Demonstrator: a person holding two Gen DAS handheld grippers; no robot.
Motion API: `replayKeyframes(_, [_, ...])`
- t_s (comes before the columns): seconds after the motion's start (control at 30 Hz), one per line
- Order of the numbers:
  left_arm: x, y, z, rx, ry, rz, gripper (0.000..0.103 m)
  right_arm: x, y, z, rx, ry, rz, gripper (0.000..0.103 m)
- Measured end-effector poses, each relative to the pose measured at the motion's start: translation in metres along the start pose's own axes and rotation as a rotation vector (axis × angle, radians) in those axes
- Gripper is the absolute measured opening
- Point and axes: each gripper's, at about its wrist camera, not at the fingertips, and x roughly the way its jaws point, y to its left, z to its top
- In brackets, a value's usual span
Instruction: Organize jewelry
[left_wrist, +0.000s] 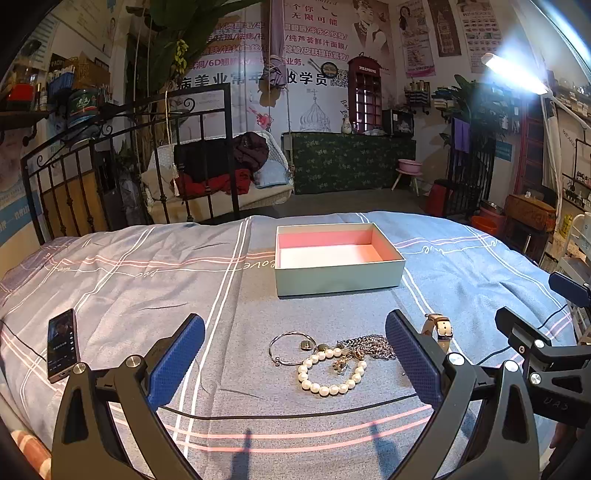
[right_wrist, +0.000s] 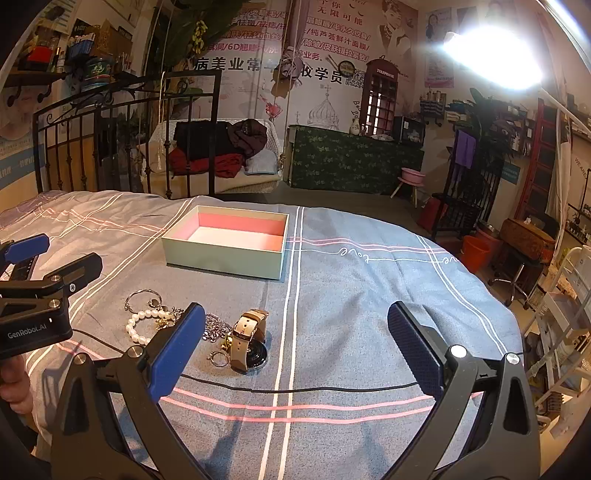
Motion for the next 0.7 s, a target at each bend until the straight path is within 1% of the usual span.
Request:
replayKeyframes(0.2, [-0.002,0.0,0.0,-0.007,-0.017,-0.008,0.097,-0.003,-0.002,0.001,0.006,-0.008,0.0,0.097])
replayKeyframes(0.4, [-0.003,0.003,-0.001,-0.026,-0.019,-0.015,0.097,-0.014,-0.003,0.004,0.023,-0.053,0.002,0.097])
replayKeyframes(0.7, [-0.006,0.003,-0.002,-0.026,-0.023,-0.009,0.097,-0.017,-0.003,0.004,0.023,-0.057,0.014,0.097])
